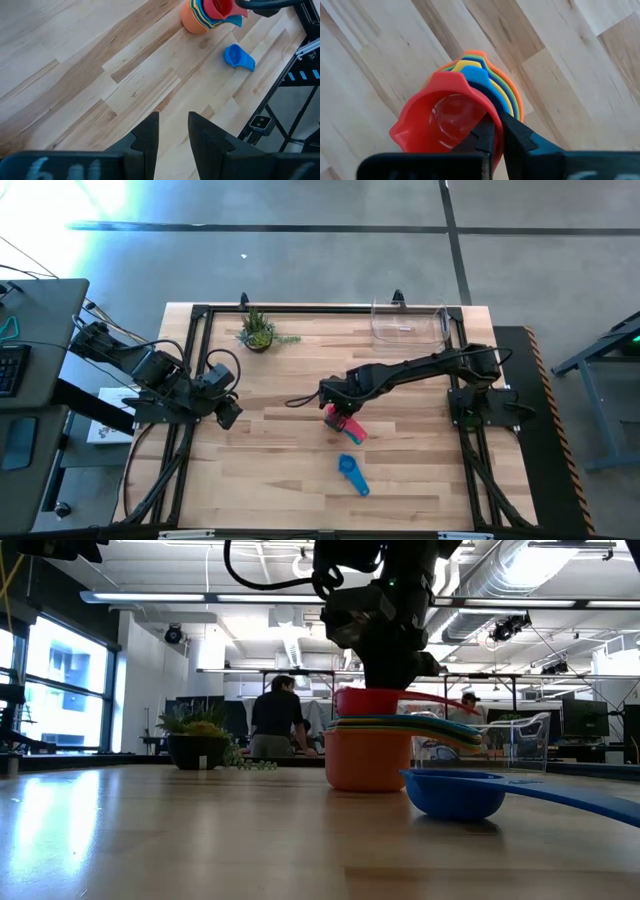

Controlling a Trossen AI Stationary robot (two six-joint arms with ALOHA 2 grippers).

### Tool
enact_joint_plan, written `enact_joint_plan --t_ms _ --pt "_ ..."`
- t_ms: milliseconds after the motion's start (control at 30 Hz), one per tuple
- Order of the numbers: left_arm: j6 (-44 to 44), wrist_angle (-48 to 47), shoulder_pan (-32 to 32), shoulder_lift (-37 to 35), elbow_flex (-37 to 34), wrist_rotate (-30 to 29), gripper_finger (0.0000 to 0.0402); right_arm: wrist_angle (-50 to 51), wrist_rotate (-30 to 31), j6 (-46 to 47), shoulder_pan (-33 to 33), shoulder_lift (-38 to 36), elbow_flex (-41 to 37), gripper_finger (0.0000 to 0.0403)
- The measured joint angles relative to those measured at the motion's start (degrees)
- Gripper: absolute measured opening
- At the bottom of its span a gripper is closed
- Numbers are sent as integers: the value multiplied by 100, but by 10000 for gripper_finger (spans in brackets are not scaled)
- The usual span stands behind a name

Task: Nest measuring cups in basket
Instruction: Stack the red measuring cup on top of the light blue measuring cup

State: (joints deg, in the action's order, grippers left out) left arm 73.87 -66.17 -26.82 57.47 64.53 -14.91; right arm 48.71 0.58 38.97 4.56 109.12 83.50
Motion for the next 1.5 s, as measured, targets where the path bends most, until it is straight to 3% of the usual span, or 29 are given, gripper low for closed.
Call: enact_joint_plan --t_ms 700,1167,1500 --pt "-17 0 1 0 0 -70 95 325 -100 80 -4 -11 58 83" --pt "-48 0 1 0 0 -71 95 849 -59 8 -4 -17 581 86" --pt "48 4 -1 0 2 -73 95 1589 -547 933 357 -163 581 85"
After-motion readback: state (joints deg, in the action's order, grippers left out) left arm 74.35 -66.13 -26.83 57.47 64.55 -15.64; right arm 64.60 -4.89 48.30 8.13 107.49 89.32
